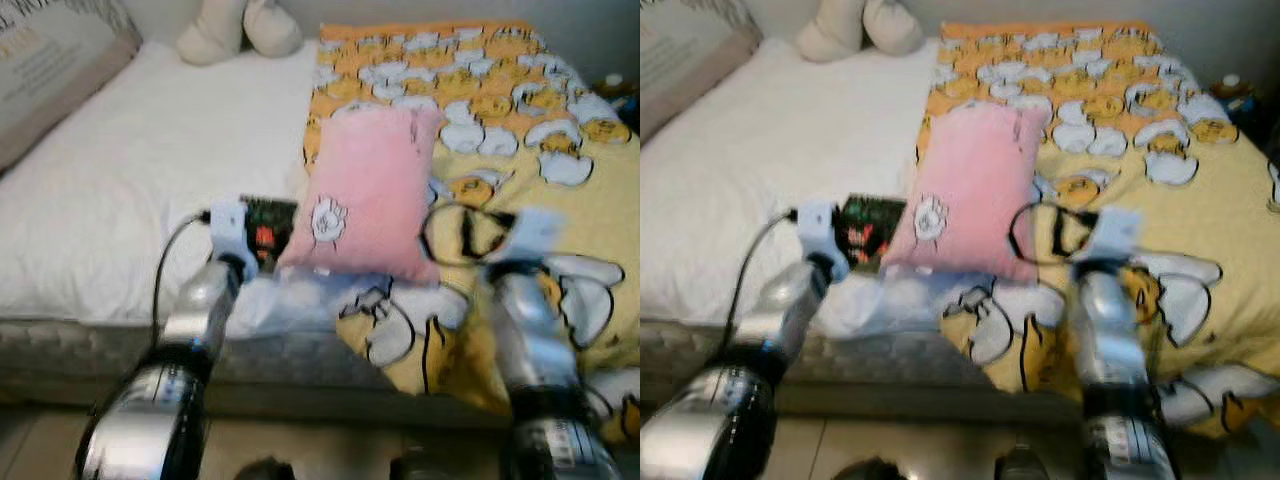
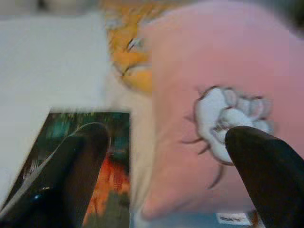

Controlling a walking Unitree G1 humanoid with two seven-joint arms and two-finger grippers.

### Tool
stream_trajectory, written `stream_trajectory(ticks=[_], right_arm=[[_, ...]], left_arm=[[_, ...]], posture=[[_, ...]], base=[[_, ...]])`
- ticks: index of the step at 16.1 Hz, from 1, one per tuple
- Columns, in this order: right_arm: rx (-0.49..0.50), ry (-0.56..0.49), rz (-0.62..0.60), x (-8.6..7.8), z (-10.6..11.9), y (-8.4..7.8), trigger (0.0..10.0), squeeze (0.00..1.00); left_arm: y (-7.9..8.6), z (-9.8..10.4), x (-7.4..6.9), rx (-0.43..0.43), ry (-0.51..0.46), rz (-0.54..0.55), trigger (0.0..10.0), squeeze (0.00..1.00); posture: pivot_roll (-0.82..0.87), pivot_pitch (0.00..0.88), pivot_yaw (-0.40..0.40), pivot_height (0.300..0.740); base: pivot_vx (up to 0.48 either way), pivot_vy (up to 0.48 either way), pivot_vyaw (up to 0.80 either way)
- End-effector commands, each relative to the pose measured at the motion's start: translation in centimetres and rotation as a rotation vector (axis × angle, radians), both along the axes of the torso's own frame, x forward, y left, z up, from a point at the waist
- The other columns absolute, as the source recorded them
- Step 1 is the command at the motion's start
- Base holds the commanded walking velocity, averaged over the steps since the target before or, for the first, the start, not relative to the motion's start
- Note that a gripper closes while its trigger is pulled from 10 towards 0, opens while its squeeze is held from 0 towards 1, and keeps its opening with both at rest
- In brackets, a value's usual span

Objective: Clean up the room

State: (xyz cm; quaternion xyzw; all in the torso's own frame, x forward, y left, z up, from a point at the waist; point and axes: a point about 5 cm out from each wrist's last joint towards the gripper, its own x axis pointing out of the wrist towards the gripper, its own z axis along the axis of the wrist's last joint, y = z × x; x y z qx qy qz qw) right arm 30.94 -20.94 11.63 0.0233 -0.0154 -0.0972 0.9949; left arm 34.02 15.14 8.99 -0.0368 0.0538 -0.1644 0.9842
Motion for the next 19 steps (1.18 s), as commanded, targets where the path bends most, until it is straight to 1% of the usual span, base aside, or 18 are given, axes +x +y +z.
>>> stream_trajectory(ticks=[1, 2, 3, 4, 5, 6, 7, 8, 9, 10, 12, 14, 15, 16, 17, 19], right_arm=[[-0.082, -0.063, 0.019, -2.9, 1.3, 1.5, 10.0, 0.00], [-0.103, -0.066, 0.035, -5.0, 1.2, 2.3, 10.0, 0.00], [-0.120, -0.052, 0.041, -6.8, 1.0, 2.8, 10.0, 0.00], [-0.121, -0.043, 0.042, -8.0, 1.0, 3.1, 10.0, 0.00], [-0.124, -0.043, 0.052, -8.5, 1.0, 3.3, 10.0, 0.00], [-0.147, -0.041, 0.062, -9.1, 1.1, 3.3, 10.0, 0.00], [-0.152, -0.023, 0.058, -9.6, 0.9, 3.1, 10.0, 0.00], [-0.152, -0.031, 0.070, -9.4, 1.3, 3.2, 10.0, 0.00], [-0.163, -0.055, 0.098, -8.7, 1.7, 3.7, 10.0, 0.00], [-0.163, -0.071, 0.104, -8.1, 2.0, 4.0, 10.0, 0.00], [-0.164, -0.094, 0.113, -6.6, 2.3, 4.5, 10.0, 0.00], [-0.173, -0.099, 0.111, -5.9, 2.4, 4.6, 10.0, 0.00], [-0.174, -0.100, 0.117, -5.5, 2.4, 4.5, 10.0, 0.00], [-0.178, -0.103, 0.123, -5.1, 2.4, 4.6, 10.0, 0.00], [-0.180, -0.103, 0.121, -5.0, 2.4, 4.5, 10.0, 0.00], [-0.194, -0.090, 0.121, -4.3, 2.2, 4.5, 10.0, 0.00]], left_arm=[[0.3, 2.3, -2.1, 0.014, -0.135, -0.064, 10.0, 0.00], [0.6, 3.3, -3.9, 0.024, -0.178, -0.053, 10.0, 0.00], [0.8, 3.9, -5.3, 0.029, -0.182, -0.022, 10.0, 0.00], [0.3, 4.4, -6.4, 0.026, -0.180, -0.042, 10.0, 0.00], [0.0, 4.6, -7.0, 0.013, -0.181, -0.057, 10.0, 0.00], [-0.7, 4.6, -7.9, 0.007, -0.183, -0.079, 10.0, 0.00], [-1.5, 4.3, -9.0, 0.008, -0.172, -0.096, 10.0, 0.00], [-2.0, 4.1, -9.4, 0.005, -0.158, -0.090, 10.0, 0.00], [-2.4, 4.3, -9.1, -0.013, -0.161, -0.090, 10.0, 0.00], [-2.5, 4.9, -8.6, -0.034, -0.177, -0.075, 10.0, 0.00], [-3.2, 5.4, -7.8, -0.022, -0.185, -0.114, 10.0, 0.00], [-3.8, 5.4, -7.8, -0.014, -0.189, -0.153, 10.0, 0.00], [-4.0, 5.4, -7.7, -0.001, -0.187, -0.166, 10.0, 0.00], [-3.7, 5.3, -7.3, 0.000, -0.183, -0.135, 10.0, 0.00], [-3.5, 5.2, -7.1, 0.000, -0.173, -0.126, 10.0, 0.00], [-2.9, 4.9, -6.6, 0.011, -0.153, -0.096, 10.0, 0.00]], posture=[[-0.19, 0.000, 0.097, 0.703], [-0.18, 0.000, 0.098, 0.703], [-0.18, 0.000, 0.092, 0.703], [-0.17, 0.000, 0.079, 0.703], [-0.17, 0.000, 0.075, 0.703], [-0.18, 0.000, 0.063, 0.703], [-0.17, 0.000, 0.059, 0.703], [-0.17, 0.000, 0.049, 0.703], [-0.16, 0.000, 0.047, 0.703], [-0.16, 0.000, 0.046, 0.703], [-0.16, 0.000, 0.055, 0.703], [-0.16, 0.000, 0.059, 0.703], [-0.17, 0.000, 0.065, 0.703], [-0.17, 0.000, 0.068, 0.703], [-0.17, 0.000, 0.068, 0.703], [-0.18, 0.000, 0.074, 0.703]], base=[[0.000, 0.000, 0.00], [0.000, 0.000, 0.00], [0.000, 0.000, 0.00], [0.000, 0.000, 0.00], [0.000, 0.000, 0.00], [0.000, 0.000, 0.00], [0.000, 0.000, 0.00], [0.000, 0.000, 0.00], [0.000, 0.000, 0.00], [0.390, 0.000, 0.00], [0.366, -0.306, 0.00], [0.368, -0.307, 0.00], [0.416, 0.000, 0.00], [0.000, 0.000, 0.00], [0.000, 0.000, 0.00], [0.000, 0.000, -0.78]])
